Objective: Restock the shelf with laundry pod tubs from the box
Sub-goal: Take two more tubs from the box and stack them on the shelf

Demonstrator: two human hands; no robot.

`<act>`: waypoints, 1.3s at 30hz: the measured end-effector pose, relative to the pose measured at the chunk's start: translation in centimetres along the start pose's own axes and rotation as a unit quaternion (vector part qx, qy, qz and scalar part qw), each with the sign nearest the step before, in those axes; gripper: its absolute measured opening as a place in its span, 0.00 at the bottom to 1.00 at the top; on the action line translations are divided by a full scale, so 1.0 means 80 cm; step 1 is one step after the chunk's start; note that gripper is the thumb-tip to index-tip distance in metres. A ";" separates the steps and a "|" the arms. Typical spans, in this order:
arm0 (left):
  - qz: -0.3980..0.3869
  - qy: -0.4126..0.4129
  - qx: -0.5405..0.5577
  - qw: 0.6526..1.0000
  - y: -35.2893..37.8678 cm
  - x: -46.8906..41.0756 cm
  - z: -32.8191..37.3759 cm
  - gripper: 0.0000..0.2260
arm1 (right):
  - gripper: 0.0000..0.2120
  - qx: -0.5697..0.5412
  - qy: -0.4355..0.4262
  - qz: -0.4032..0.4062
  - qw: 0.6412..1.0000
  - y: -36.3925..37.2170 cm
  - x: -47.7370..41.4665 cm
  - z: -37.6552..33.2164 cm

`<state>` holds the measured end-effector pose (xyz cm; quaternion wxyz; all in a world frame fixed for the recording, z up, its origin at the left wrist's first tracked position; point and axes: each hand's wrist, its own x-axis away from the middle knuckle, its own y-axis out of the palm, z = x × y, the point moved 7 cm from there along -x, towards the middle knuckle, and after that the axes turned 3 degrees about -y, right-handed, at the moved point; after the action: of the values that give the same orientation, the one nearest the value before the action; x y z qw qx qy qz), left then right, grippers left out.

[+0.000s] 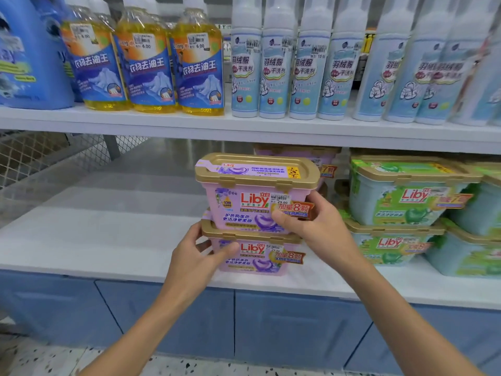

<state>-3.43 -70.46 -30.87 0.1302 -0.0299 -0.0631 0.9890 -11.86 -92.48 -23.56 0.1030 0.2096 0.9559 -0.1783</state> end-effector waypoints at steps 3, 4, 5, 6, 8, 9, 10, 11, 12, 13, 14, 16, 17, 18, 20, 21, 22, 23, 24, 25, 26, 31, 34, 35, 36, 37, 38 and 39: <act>-0.004 -0.003 -0.007 1.000 0.003 -0.005 -0.005 0.28 | 0.39 0.002 -0.004 0.039 0.999 0.002 0.027 0.024; -0.002 -0.001 -0.004 1.000 0.006 -0.007 -0.006 0.27 | 0.44 0.001 -0.002 0.048 0.999 0.004 0.037 0.033; 0.001 0.004 -0.002 1.000 0.009 -0.008 -0.006 0.25 | 0.46 -0.007 -0.001 0.049 0.999 0.008 0.046 0.043; 0.002 0.012 -0.002 1.000 0.014 -0.009 -0.006 0.24 | 0.44 -0.020 -0.004 0.049 0.999 0.013 0.053 0.052; -0.005 0.026 -0.004 1.000 0.029 -0.008 -0.002 0.22 | 0.33 -0.028 -0.013 0.076 0.997 0.014 0.062 0.068; -0.009 0.031 -0.003 0.999 0.037 -0.007 -0.001 0.22 | 0.28 -0.023 -0.016 0.100 0.995 0.012 0.065 0.073; -0.012 0.033 -0.002 0.999 0.045 -0.007 0.000 0.22 | 0.23 -0.017 -0.015 0.122 0.992 0.008 0.067 0.077; -0.015 0.037 -0.001 0.999 0.053 -0.007 0.002 0.22 | 0.21 -0.015 -0.012 0.138 0.990 0.004 0.068 0.080; -0.016 0.043 -0.001 0.999 0.061 -0.009 0.003 0.23 | 0.19 -0.016 -0.010 0.147 0.989 0.000 0.067 0.084; -0.017 0.047 0.000 0.999 0.068 -0.012 0.003 0.22 | 0.18 -0.015 -0.007 0.155 0.988 -0.004 0.065 0.087; -0.019 0.051 0.003 0.999 0.076 -0.015 0.004 0.22 | 0.17 -0.014 -0.003 0.164 0.986 -0.008 0.063 0.092; -0.028 0.052 0.015 0.998 0.088 -0.022 0.004 0.21 | 0.17 -0.004 -0.001 0.176 0.984 -0.015 0.054 0.098; -0.034 0.052 0.019 0.998 0.094 -0.026 0.004 0.21 | 0.17 0.004 0.000 0.175 0.984 -0.018 0.048 0.100; -0.040 0.050 0.020 0.998 0.098 -0.031 0.003 0.21 | 0.17 0.007 0.004 0.171 0.985 -0.020 0.042 0.102; -0.065 0.049 0.026 0.996 0.105 -0.041 0.004 0.21 | 0.16 -0.004 0.021 0.157 0.987 -0.025 0.028 0.109; -0.085 0.050 0.035 0.995 0.107 -0.048 0.004 0.21 | 0.17 -0.012 0.029 0.149 0.988 -0.026 0.022 0.112; -0.103 0.048 0.047 0.992 0.109 -0.055 0.005 0.23 | 0.17 -0.026 0.038 0.138 0.989 -0.026 0.016 0.116; -0.120 0.045 0.060 0.990 0.110 -0.062 0.007 0.23 | 0.18 -0.051 0.050 0.129 0.989 -0.025 0.011 0.120; -0.135 0.043 0.071 0.987 0.111 -0.068 0.009 0.24 | 0.19 -0.083 0.060 0.121 0.987 -0.023 0.005 0.124; -0.148 0.043 0.078 0.985 0.113 -0.073 0.010 0.24 | 0.20 -0.114 0.069 0.112 0.985 -0.022 -0.001 0.127; -0.160 0.042 0.082 0.983 0.115 -0.077 0.011 0.24 | 0.20 -0.140 0.073 0.102 0.982 -0.019 -0.006 0.128; -0.194 0.026 0.087 0.977 0.124 -0.091 0.003 0.26 | 0.18 -0.220 0.090 0.061 0.970 -0.010 -0.027 0.128; -0.196 0.020 0.092 0.976 0.127 -0.095 0.001 0.26 | 0.15 -0.260 0.103 0.054 0.959 -0.006 -0.037 0.141; -0.192 0.017 0.096 0.976 0.127 -0.096 -0.001 0.26 | 0.14 -0.265 0.102 0.056 0.957 -0.006 -0.038 0.145; -0.189 0.015 0.097 0.977 0.126 -0.098 -0.003 0.25 | 0.13 -0.268 0.100 0.056 0.957 -0.006 -0.040 0.147; -0.189 0.013 0.095 0.977 0.127 -0.100 -0.005 0.24 | 0.13 -0.267 0.100 0.056 0.957 -0.005 -0.041 0.150; -0.192 0.009 0.092 0.977 0.129 -0.101 -0.009 0.24 | 0.13 -0.264 0.100 0.055 0.958 -0.005 -0.041 0.152; -0.195 0.005 0.089 0.977 0.131 -0.102 -0.014 0.23 | 0.13 -0.265 0.099 0.054 0.958 -0.004 -0.042 0.153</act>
<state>1.90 -82.49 -33.00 0.3232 -0.0102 0.0214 0.9460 -7.53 -98.64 -33.77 0.0691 0.2428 0.9615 0.1090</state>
